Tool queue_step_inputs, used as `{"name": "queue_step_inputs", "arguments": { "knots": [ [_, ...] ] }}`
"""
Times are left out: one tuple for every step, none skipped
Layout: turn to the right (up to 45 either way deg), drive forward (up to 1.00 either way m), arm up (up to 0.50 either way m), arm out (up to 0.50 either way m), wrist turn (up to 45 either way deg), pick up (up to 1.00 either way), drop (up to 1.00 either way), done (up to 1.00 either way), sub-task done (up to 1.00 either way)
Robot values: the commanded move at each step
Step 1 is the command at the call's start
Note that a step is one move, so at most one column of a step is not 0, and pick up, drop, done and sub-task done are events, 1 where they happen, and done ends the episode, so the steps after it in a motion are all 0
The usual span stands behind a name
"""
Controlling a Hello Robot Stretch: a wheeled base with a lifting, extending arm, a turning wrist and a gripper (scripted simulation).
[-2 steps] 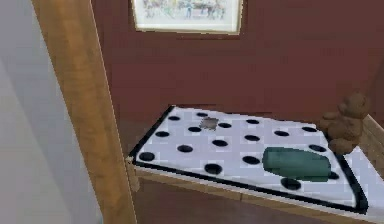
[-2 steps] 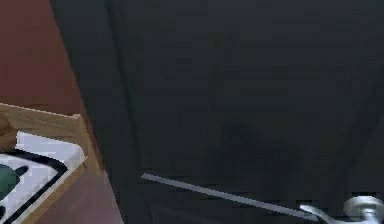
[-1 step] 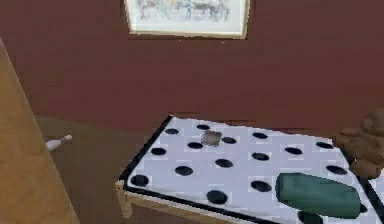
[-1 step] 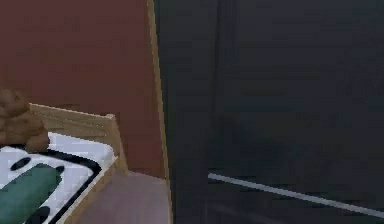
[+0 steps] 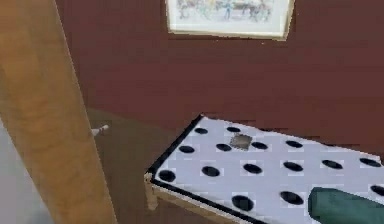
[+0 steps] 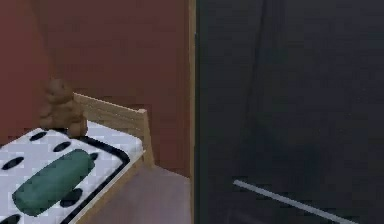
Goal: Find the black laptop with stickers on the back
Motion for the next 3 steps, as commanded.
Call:
{"name": "queue_step_inputs", "arguments": {
  "knots": [
    [0.0, 0.35, 0.0, 0.0, 0.0, 0.0, 0.0, 0.0, 0.0],
    [-45.0, 0.0, 0.0, 0.0, 0.0, 0.0, 0.0, 0.0, 0.0],
    [-15.0, 0.0, 0.0, 0.0, 0.0, 0.0, 0.0, 0.0, 0.0]
  ]
}}
